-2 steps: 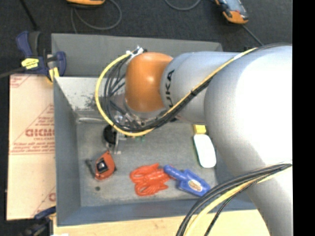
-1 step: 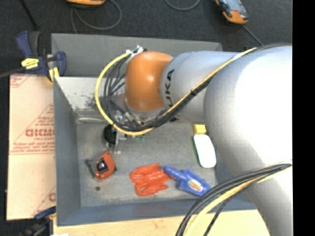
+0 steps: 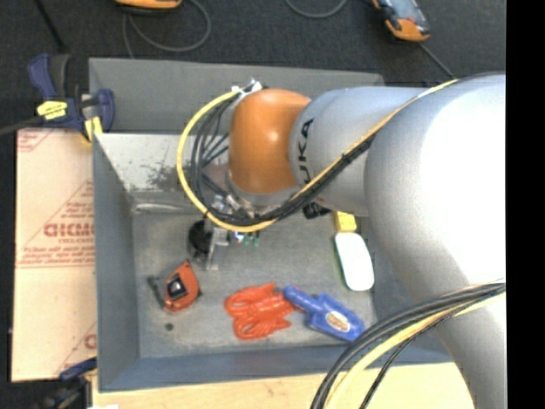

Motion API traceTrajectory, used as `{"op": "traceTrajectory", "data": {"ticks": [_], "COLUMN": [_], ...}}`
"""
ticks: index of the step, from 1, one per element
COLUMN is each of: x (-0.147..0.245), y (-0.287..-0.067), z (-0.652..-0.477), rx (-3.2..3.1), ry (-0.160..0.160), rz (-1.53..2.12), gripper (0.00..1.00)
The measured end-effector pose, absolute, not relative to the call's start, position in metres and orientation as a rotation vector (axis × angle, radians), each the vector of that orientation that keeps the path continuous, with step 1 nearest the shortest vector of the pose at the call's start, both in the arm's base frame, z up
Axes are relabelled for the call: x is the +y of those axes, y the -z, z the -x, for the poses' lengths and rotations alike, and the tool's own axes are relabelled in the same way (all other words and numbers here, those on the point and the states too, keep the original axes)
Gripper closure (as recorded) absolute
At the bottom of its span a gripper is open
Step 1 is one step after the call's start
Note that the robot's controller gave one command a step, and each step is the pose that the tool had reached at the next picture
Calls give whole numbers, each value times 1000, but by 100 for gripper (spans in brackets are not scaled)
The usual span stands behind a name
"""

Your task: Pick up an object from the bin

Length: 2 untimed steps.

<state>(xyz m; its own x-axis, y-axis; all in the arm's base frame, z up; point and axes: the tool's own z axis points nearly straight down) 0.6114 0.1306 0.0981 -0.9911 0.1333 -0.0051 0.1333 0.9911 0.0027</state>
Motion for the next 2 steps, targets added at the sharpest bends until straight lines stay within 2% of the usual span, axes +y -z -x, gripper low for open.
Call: {"op": "traceTrajectory", "data": {"ticks": [1,2], "x": [131,134], "y": [-91,-94], "z": [-621,-616], "rx": [3120,3120], "ry": [-1,-4], "rz": [-160,-145], "gripper": [100,100]}}
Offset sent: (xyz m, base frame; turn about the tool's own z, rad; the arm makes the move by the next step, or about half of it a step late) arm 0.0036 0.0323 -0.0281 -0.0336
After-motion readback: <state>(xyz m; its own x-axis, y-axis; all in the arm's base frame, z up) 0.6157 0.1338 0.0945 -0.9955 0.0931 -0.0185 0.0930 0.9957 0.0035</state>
